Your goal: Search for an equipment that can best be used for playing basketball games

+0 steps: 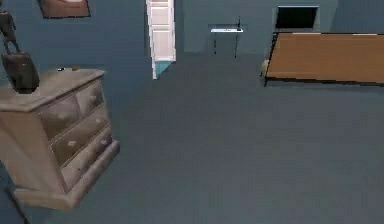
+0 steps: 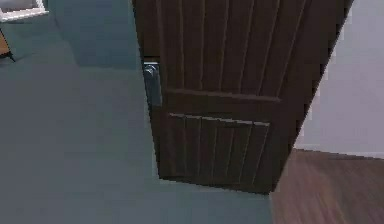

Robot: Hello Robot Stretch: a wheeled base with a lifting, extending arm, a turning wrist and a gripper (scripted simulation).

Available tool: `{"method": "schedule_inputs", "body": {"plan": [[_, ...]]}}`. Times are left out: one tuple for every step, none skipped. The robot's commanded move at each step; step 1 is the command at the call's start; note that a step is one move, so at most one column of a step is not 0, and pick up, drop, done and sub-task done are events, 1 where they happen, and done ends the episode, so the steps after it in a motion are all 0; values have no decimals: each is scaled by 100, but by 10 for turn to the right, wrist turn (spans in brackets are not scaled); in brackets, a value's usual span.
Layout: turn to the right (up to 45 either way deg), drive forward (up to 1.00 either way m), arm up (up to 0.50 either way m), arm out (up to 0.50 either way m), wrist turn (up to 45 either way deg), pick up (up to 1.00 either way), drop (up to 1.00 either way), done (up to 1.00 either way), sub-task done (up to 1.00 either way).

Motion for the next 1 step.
{"method": "schedule_inputs", "body": {"plan": [[0,100,0,0,0,0,0,0,0]]}}
